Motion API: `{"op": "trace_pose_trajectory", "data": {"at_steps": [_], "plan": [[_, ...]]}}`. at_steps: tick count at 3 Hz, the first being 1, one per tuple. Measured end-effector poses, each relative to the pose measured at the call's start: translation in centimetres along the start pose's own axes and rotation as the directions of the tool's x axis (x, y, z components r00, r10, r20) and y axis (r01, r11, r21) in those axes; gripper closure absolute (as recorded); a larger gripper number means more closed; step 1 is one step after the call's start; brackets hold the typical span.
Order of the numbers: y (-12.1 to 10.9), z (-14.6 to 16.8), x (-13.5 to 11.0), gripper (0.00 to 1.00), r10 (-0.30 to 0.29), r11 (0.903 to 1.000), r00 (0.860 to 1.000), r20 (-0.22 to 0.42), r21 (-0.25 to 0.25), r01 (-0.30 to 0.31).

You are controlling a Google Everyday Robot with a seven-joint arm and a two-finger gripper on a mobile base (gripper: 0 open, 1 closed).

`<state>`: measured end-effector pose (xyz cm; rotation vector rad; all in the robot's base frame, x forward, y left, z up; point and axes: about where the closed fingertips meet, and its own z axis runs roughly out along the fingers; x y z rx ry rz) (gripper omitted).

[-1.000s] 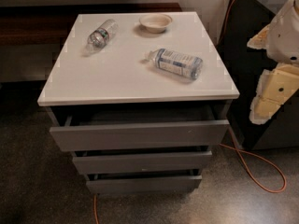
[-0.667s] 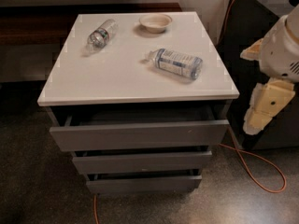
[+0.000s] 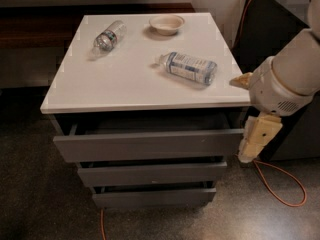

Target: Place blue plastic bottle into top drawer

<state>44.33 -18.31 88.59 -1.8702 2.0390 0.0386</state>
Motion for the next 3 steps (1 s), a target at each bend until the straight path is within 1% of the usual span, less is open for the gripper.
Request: {"op": "trace_pose_trajectory", "data": {"at_steps": [1, 2, 3], "plan": [[1.0, 6.4, -0.1, 0.0, -0.083, 0.9955, 0.989, 0.119, -0.036, 0.088], [1.9, 10.8, 0.2, 0.0, -0.135, 0.9876, 0.969, 0.205, -0.05, 0.149], [2.2, 15.0, 0.9, 0.0, -0.166, 0.9825, 0.959, 0.228, -0.045, 0.181]]}}
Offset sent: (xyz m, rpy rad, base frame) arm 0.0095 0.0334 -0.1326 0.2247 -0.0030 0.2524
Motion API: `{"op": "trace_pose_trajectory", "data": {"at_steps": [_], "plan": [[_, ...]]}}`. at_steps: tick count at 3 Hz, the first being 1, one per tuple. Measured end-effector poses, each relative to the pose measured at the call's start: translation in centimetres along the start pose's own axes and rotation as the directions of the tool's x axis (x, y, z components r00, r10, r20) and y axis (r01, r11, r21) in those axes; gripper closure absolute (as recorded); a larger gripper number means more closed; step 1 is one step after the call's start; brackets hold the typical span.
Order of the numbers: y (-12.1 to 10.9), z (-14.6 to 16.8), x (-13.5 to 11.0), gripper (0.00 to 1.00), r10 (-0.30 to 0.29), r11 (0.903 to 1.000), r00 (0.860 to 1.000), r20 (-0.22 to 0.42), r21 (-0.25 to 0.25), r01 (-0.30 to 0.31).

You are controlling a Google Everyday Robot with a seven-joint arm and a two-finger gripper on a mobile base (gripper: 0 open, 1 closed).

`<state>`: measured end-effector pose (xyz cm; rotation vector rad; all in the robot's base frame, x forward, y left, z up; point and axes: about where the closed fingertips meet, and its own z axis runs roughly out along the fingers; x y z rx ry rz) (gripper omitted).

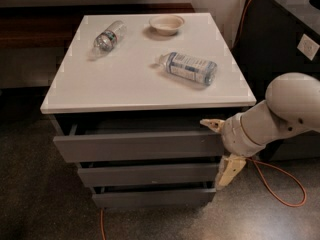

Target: Place blue plastic bottle into top drawer

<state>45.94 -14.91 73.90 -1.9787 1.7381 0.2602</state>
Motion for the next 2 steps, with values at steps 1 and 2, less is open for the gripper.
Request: {"op": "trace_pose_trajectory", "data": {"at_steps": [1, 2], "plan": [[-1.2, 2.5, 1.3, 0.0, -0.013, 0.9995, 1.0, -0.015, 0.029, 0.013], [-3.2, 5.0, 2.8, 0.0, 0.002, 0.9972, 0.999, -0.046, 0.074, 0.002]]}}
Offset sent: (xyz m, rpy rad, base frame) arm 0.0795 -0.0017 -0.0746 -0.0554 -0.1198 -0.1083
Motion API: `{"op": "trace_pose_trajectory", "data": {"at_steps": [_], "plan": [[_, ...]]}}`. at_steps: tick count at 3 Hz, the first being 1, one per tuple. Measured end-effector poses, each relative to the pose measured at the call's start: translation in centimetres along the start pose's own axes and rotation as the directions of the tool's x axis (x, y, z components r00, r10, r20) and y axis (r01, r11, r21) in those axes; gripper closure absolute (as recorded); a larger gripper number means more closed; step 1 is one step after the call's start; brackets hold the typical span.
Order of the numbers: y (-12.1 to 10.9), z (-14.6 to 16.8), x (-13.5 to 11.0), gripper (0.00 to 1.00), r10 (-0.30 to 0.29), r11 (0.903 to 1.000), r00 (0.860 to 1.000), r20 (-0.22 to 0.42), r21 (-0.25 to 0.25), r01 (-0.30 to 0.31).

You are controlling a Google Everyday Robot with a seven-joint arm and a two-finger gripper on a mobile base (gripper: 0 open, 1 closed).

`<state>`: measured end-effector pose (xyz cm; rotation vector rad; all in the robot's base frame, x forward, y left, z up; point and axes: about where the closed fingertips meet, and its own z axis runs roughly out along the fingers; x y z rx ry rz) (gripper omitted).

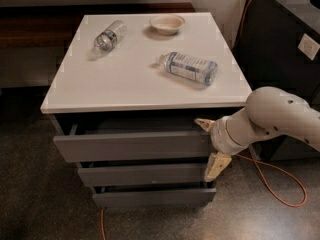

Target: Place blue plastic bottle into top drawer

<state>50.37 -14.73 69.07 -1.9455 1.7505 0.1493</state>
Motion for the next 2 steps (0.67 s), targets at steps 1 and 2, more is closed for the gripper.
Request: {"op": "trace_pose_trajectory", "data": {"at_steps": [1, 2], "plan": [[-2.4, 2.6, 1.6, 0.05, 0.03, 0.9984, 0.998, -0.046, 0.048, -0.028], [-3.8, 3.5, 2.5, 0.27, 0.052, 0.9965, 0.996, -0.066, 0.069, -0.048]]}}
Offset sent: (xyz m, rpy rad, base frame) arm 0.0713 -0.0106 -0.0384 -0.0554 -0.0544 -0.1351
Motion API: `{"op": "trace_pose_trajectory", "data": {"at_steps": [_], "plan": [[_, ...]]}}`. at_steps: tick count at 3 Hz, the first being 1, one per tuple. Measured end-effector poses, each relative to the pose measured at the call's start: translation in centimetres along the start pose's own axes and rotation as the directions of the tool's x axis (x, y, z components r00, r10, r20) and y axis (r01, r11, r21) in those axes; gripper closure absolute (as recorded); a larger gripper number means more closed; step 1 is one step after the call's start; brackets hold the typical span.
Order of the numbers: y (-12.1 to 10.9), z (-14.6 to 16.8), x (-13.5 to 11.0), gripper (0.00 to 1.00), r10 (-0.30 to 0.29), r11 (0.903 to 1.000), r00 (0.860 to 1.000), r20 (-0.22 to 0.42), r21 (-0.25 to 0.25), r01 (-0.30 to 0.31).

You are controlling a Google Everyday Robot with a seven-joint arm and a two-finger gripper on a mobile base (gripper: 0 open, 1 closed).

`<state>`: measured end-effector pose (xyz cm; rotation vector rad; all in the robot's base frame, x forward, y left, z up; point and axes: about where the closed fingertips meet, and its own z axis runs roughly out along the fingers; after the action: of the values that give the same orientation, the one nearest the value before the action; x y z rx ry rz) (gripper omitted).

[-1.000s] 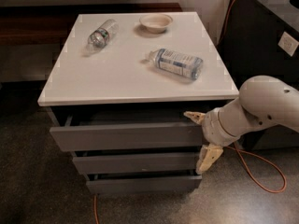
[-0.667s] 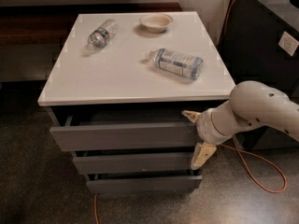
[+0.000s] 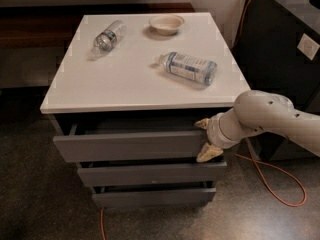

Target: Place blue plastic bottle into top drawer

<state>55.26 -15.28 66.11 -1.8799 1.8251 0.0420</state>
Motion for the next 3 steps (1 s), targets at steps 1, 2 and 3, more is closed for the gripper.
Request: {"op": "trace_pose_trajectory", "data": {"at_steps": [1, 2, 3], "plan": [[-0.8, -0.4, 0.3, 0.49, 0.019, 0.9998, 1.0, -0.012, 0.004, -0.018], [-0.7, -2.2, 0.2, 0.73, 0.033, 0.9995, 0.999, -0.002, -0.001, -0.033], [0.7, -4.4, -0.2, 0.97, 0.039, 0.9991, 0.999, 0.02, -0.017, -0.038]]}}
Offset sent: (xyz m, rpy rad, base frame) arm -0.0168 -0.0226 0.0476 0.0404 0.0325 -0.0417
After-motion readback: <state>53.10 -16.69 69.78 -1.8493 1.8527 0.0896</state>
